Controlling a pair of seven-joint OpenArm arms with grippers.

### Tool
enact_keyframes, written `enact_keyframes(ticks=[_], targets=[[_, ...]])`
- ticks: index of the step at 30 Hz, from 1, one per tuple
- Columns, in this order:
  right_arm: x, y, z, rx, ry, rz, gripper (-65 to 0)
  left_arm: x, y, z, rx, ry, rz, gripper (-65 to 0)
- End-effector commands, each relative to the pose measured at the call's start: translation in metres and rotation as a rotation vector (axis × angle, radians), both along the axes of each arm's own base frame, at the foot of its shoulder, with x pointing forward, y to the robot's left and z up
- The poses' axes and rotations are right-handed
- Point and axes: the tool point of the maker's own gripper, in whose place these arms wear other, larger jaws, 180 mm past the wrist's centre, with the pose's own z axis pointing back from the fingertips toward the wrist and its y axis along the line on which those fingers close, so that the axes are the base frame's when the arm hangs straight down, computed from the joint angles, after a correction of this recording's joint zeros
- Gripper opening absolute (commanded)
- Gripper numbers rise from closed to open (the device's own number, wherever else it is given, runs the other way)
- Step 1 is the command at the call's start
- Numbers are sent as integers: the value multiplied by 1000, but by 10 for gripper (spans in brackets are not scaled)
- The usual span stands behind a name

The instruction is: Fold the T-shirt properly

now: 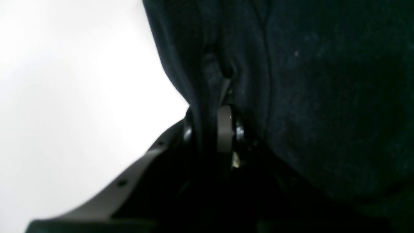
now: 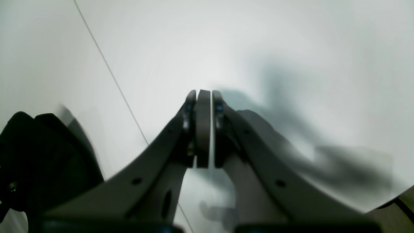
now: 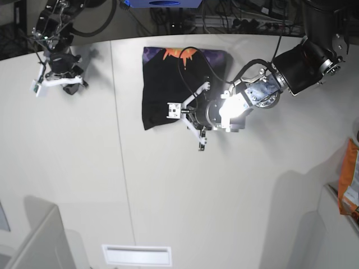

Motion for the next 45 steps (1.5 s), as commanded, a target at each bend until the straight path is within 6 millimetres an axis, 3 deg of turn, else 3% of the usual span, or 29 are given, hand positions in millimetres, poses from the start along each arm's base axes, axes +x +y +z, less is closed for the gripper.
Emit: enact_keyframes(ticks=[1, 11, 18, 21, 23, 29, 31, 34, 37, 41, 45], targets=[[4, -4, 7, -16, -30, -5, -650, 8, 1, 8, -5, -18, 0, -650], [3, 2, 5, 2, -31, -13, -650, 22, 2, 18, -6, -55, 3, -650], [3, 4, 5, 9, -28, -15, -650, 36, -3, 32, -18, -93, -4, -217], [3, 5, 4, 11, -26, -12, -650, 41, -5, 38, -27, -104, -3, -105], [2, 6, 4, 11, -24, -9, -650, 49, -6, 48, -43, -127, 6, -76], [3, 4, 5, -1, -25, -4, -650, 75, 1, 103, -227, -220, 165, -81], [3, 2, 5, -6, -26, -5, -650, 76, 9, 121, -294, -253, 226, -114], [-2, -4, 6, -43, -13, 26, -650, 75, 23, 135, -353, -281, 298, -309], [2, -2, 12, -108, -24, 99, -650, 71, 43, 136, -371, -291, 367, -632], [-4, -4, 19, -214, -47, 164, -650, 63, 64, 131, -396, -277, 448, -650], [-16, -2, 17, -294, -45, 254, -650, 33, 72, 135, -581, -280, 482, -650]])
